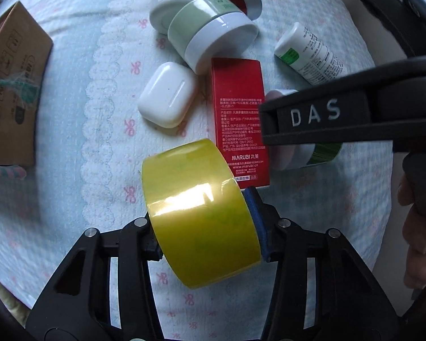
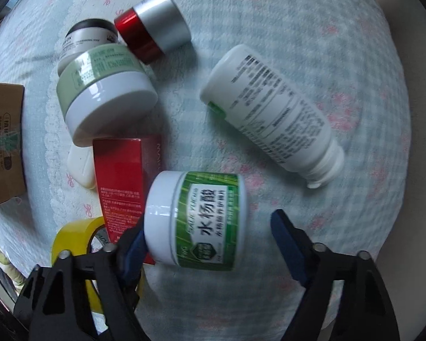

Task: Organize rigid objects
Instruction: 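Carry the tape roll into the box and open the left tool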

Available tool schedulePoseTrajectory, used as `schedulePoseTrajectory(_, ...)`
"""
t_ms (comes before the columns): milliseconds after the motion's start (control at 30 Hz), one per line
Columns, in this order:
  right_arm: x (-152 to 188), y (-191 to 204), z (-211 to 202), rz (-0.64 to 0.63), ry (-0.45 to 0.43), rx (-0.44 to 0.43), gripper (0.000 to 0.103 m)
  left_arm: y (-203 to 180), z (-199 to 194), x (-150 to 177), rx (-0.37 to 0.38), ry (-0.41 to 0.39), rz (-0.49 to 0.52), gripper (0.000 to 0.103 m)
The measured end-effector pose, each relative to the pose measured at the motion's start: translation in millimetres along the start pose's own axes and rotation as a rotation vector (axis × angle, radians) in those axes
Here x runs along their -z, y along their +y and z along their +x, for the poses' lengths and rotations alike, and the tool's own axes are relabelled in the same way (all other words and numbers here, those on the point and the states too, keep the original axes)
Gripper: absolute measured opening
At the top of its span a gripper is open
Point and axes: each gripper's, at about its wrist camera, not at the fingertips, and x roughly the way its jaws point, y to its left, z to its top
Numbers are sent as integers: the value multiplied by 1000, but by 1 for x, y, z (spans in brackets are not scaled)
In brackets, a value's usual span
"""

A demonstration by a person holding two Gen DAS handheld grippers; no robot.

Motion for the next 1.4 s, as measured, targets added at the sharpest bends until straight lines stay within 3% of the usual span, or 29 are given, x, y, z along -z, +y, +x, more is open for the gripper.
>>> schedulePoseTrajectory(33, 0, 0, 4, 7, 10, -26, 55, 1, 0, 0, 7, 0, -3, 42)
schedulePoseTrajectory(67, 1, 0, 8, 13, 15, -44, 53, 3, 0, -1, 10, 1, -4, 42)
schedulePoseTrajectory(367, 11, 18, 13, -44, -36, 39, 52, 17, -14, 3, 10, -22, -20, 40)
schedulePoseTrajectory(633, 46, 31, -15, 7, -87, 51, 52, 43, -64, 7, 25, -111, -53, 38)
schedulePoseTrajectory(800, 68, 39, -57, 20, -165, 58, 52, 59, -117, 5, 46, -186, -48, 38)
schedulePoseTrajectory(1067, 89, 57, -164, -31, -282, 31, 52, 84, -217, -15, 48, -295, -29, 37)
schedulePoseTrajectory(1400, 101, 137, -258, -125, -435, -50, 52, 182, -335, -36, 55, -399, -27, 28)
